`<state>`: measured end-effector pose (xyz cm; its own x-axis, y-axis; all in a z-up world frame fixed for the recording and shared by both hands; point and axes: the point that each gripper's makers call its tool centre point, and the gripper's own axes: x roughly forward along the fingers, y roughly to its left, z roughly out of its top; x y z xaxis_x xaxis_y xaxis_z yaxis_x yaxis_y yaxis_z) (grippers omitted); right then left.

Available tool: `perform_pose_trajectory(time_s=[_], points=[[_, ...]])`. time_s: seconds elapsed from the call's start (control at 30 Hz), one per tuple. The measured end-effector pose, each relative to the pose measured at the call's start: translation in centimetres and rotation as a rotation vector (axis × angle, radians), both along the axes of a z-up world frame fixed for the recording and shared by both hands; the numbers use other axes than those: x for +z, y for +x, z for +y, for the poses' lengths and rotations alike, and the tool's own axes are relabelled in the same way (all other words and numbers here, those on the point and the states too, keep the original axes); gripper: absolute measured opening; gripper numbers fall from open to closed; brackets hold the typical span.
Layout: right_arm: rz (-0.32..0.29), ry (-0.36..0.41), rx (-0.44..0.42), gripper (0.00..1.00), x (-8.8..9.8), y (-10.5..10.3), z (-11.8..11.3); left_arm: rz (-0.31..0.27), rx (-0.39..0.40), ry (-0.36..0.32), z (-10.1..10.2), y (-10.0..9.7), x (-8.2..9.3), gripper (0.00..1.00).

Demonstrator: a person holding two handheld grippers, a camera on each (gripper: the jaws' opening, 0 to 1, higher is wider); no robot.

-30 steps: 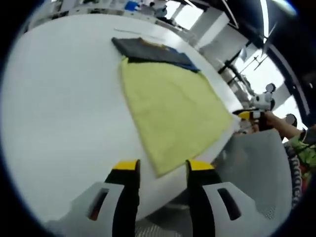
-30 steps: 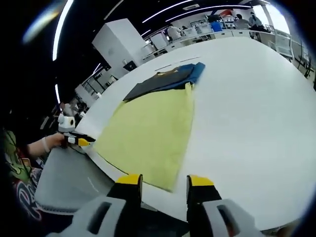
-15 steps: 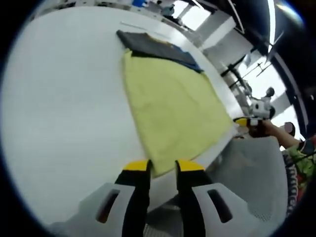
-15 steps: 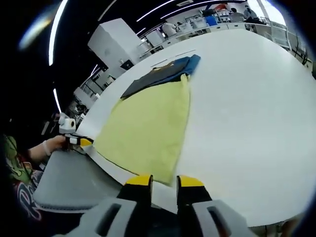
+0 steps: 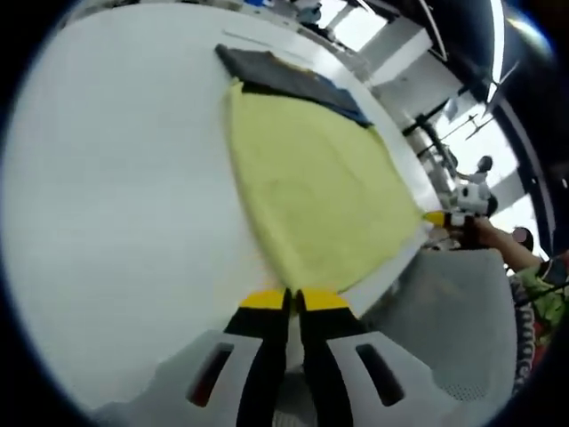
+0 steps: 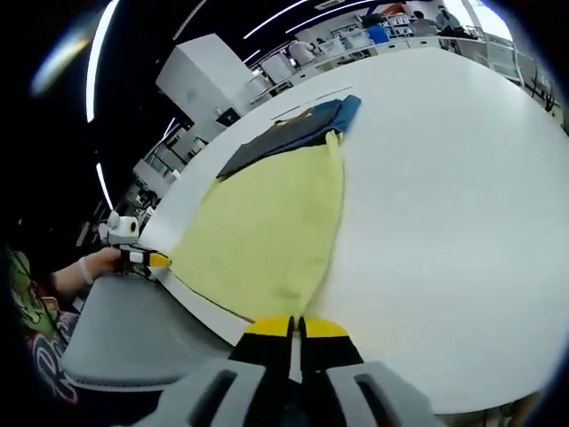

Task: Fold the garment on the visible template until the final outline fits inside the template.

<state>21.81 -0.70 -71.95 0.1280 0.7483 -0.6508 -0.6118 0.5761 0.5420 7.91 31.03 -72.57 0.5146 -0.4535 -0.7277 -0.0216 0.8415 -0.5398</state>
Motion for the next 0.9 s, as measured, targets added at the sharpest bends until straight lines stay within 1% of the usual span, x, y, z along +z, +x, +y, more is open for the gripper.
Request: perform_pose_trajectory(time_s=[0.07, 0.13, 0.2, 0.4, 0.57, 0.7, 0.8, 0.9], points=[[0.002, 0.009, -0.003, 0.0, 0.4, -0.1, -0.1, 0.004, 0.019, -0.03, -0.2, -0.1, 0.4, 0.01], [0.005, 0.017, -0.007, 0.0, 0.7, -0.3, -0.3, 0.006, 0.016, -0.042, -0.3, -0.2, 0.7, 0.01], [0.016, 0.03, -0.012, 0.0, 1.0, -0.7, -0.5, 0.021, 0.0, -0.051, -0.6, -0.6, 0.7, 0.01], [0.034, 0.031, -0.007, 0.0, 1.5, -2.0, -1.2, 0.071, -0.056, -0.066, -1.5, -2.0, 1.0, 0.0], [0.05, 0.036, -0.018, 0.0, 1.6, -2.6, -1.7, 0.093, -0.071, -0.083, -2.0, -2.7, 1.4, 0.0], [0.051, 0.047, -0.028, 0.0, 2.1, -2.5, -1.6, 0.077, -0.061, -0.091, -2.1, -2.4, 2.3, 0.0], [0.039, 0.05, -0.015, 0.0, 2.7, -2.2, -1.3, 0.046, -0.05, -0.098, -2.0, -1.7, 3.5, 0.0], [0.038, 0.049, -0.012, 0.0, 2.9, -1.9, -1.3, 0.027, -0.047, -0.082, -1.6, -1.1, 4.2, 0.0]])
